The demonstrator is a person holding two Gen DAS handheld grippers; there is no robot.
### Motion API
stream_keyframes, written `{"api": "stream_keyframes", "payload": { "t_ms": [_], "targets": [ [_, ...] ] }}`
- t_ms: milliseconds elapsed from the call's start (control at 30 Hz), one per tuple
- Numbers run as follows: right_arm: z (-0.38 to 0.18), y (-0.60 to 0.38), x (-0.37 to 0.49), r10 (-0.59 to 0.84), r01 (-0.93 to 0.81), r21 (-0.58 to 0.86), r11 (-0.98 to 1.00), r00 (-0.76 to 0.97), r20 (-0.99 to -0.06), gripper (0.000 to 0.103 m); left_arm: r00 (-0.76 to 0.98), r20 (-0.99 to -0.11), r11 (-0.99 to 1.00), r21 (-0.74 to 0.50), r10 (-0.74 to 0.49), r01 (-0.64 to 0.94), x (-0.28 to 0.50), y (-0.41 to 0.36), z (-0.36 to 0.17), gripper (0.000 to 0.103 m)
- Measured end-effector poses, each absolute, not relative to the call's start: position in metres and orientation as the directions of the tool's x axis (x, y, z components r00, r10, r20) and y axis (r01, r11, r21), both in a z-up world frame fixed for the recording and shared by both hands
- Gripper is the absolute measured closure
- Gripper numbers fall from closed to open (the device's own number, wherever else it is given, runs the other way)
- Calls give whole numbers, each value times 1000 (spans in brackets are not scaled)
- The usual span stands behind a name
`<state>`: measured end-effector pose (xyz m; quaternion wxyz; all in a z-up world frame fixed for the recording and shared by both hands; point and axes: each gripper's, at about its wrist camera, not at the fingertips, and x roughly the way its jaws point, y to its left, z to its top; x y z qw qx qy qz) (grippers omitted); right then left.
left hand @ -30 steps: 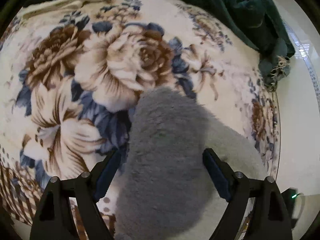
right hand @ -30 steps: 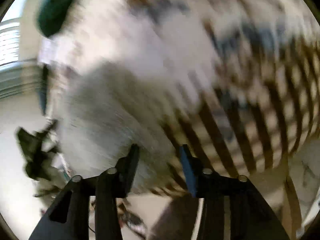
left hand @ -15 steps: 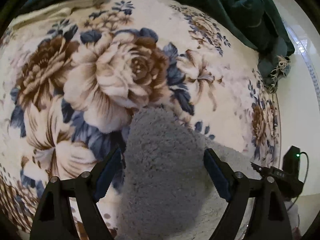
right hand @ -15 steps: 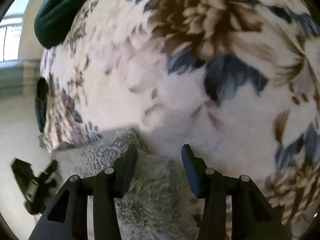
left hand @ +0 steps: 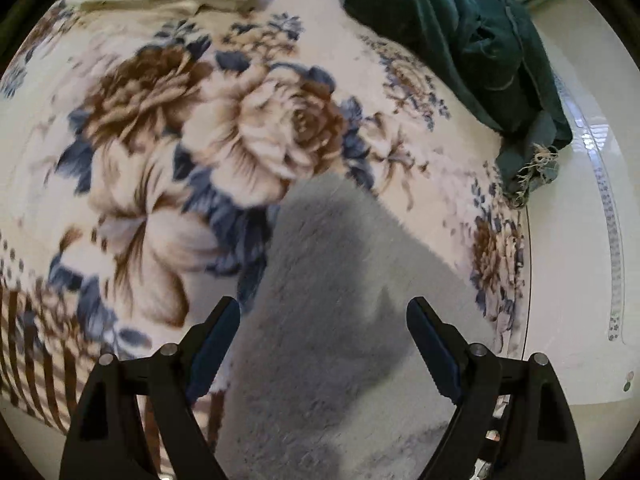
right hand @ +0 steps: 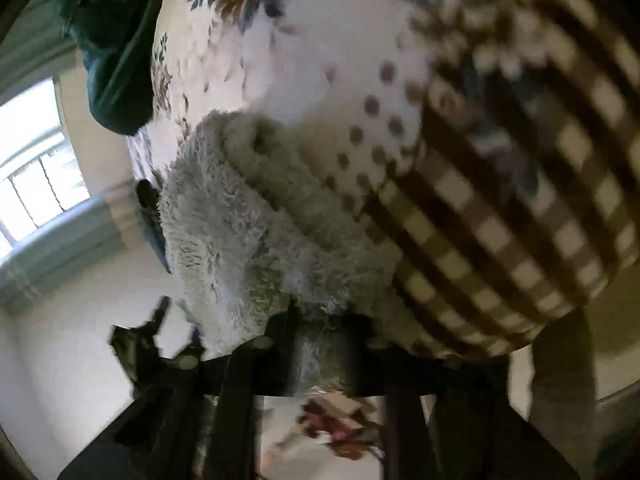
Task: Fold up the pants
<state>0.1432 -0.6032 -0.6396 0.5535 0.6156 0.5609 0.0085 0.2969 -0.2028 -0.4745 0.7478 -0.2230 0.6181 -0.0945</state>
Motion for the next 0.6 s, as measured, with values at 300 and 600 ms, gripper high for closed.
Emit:
{"api": "stream_keyframes", "payload": {
  "t_ms": [300,600],
  "targets": [
    [-654,-612,111,662,763,558,326,238,-711,86,178,-894,886,-438,-411,-151,284,-200,-494,18],
    [-577,-623,199,552,524,664,533,380,-742,28,200,-882,886,-451,-426,-105,294,-206,-483,18]
  ]
}}
